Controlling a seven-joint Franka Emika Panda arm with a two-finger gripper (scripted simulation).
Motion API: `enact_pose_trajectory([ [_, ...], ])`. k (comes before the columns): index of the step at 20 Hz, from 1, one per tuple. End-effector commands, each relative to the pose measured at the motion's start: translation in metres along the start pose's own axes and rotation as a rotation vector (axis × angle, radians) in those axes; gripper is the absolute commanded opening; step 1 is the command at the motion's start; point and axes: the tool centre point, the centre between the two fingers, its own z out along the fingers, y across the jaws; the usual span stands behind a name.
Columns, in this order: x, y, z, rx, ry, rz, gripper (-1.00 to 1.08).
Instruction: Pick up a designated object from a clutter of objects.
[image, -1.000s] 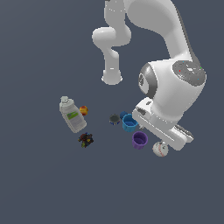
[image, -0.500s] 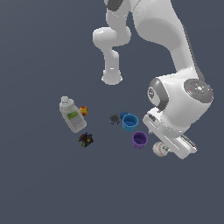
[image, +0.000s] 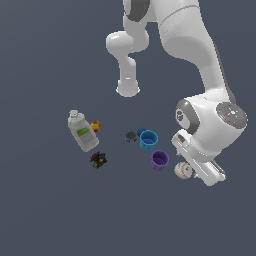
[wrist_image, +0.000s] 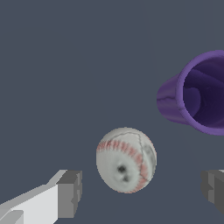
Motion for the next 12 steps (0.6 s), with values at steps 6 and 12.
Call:
enact_pose_trajectory([
  [6,-0.0089,-0.0036,0.0105,0.000,0.000,0.045,1.00],
  [12,-0.0092,-0.0034,0.0143,0.000,0.000,0.043,1.00],
])
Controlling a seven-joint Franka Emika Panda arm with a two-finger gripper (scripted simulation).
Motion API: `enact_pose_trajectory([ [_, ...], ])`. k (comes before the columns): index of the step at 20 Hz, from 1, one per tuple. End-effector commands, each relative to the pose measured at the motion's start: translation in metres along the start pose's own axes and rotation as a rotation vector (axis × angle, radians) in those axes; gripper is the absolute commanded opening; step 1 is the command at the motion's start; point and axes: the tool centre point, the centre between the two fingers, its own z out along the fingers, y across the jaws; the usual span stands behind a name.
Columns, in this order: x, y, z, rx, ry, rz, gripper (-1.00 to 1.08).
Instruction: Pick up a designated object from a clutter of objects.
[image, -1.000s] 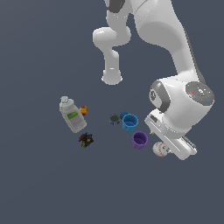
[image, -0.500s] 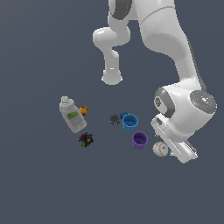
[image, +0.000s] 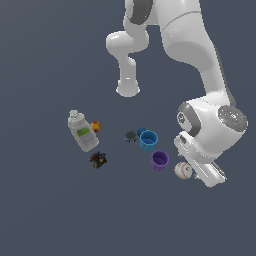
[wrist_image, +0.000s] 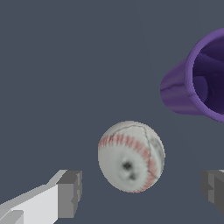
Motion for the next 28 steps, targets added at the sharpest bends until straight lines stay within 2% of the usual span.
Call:
enact_pose_trajectory([
  [1,0.000,0.000,0.005,-0.001,0.000,0.001,1.00],
  [9,0.000,0.001,0.044,0.000,0.000,0.003,1.00],
  [15,0.000,0.000,0.049,0.000,0.000,0.004,1.00],
  [16,0.000,0.000,0.049,0.000,0.000,0.004,-1.00],
  [28,0.000,0.001,0.049,-0.001,0.000,0.004,-1.00],
])
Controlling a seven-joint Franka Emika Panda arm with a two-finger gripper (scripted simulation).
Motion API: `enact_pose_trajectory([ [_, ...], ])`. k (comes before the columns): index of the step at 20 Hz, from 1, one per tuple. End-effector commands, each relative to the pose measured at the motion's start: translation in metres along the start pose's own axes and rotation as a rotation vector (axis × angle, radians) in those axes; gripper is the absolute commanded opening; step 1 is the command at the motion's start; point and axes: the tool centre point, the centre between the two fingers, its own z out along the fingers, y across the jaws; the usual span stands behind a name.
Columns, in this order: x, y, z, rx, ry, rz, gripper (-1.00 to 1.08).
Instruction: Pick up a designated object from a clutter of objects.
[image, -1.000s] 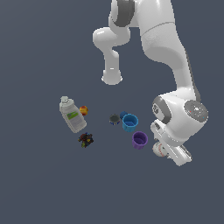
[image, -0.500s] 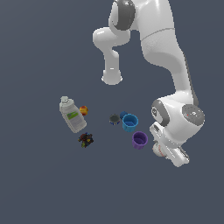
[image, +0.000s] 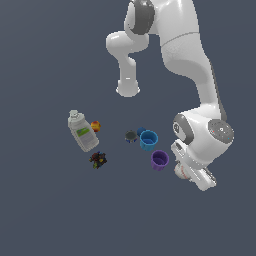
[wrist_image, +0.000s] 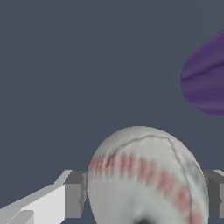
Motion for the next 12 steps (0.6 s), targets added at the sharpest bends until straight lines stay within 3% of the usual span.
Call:
enact_pose_trajectory([
  [1,0.001,0.001,-0.001,0.000,0.000,0.000,-1.00],
  [12,0.013,0.025,-0.024,0.000,0.000,0.000,-1.00],
])
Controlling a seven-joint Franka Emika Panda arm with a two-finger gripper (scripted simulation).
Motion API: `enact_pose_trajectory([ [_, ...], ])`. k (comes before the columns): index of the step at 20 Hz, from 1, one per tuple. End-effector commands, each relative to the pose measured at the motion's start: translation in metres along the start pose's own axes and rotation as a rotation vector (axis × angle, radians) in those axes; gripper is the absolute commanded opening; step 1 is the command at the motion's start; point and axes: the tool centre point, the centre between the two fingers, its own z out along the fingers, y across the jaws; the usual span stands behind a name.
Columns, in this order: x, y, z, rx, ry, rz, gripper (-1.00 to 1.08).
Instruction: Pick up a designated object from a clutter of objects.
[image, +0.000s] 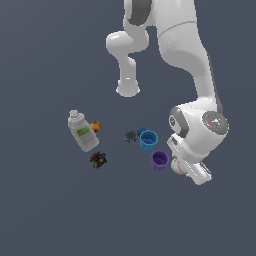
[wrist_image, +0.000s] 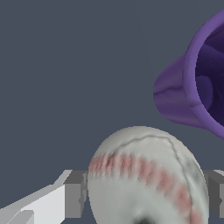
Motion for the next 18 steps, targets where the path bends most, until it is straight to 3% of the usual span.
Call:
enact_pose_trajectory([
  [1,0.005,0.008,-0.010,0.003,0.000,0.000,-1.00],
  [18,0.059,0.108,-0.106,0.003,0.000,0.001,-1.00],
])
